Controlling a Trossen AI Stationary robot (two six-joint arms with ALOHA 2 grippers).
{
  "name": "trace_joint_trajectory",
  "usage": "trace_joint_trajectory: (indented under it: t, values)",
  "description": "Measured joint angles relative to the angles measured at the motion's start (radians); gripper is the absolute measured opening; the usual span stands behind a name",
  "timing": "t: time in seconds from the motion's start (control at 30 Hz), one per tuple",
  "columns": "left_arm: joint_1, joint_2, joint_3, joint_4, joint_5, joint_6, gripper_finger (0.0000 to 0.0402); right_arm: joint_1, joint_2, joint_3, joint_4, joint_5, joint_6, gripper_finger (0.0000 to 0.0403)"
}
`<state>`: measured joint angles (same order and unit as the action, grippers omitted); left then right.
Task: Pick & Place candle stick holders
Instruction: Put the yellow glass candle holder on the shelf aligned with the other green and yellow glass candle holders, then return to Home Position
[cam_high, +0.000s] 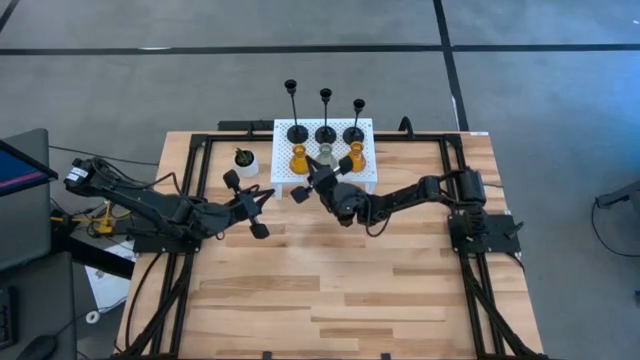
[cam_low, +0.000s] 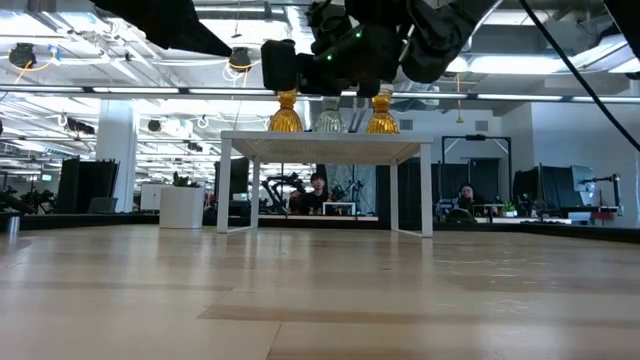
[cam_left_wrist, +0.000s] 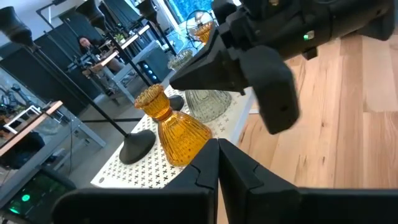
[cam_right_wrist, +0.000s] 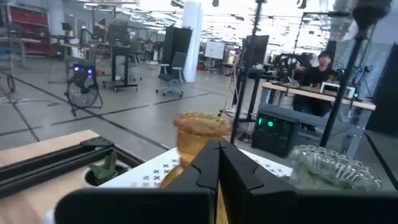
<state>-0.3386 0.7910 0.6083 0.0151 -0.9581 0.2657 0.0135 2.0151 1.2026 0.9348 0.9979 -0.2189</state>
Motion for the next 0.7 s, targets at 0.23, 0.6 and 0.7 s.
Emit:
trace_joint_trajectory:
  t: [0.23,0.6,0.7]
  values:
    - [0.000,0.000,0.000,0.000,0.000,0.000,0.0005,-0.037,0.000,0.000,-0.024,-0.062,0.064,0.0000]
    - [0.000,0.000,0.000,0.000,0.000,0.000,0.0007,-0.031,0.000,0.028,-0.114,-0.033,0.055,0.0000]
    - [0.000,0.000,0.000,0.000,0.000,0.000,0.0006,0.020,-0.002,0.051,-0.115,0.028,-0.033,0.0000]
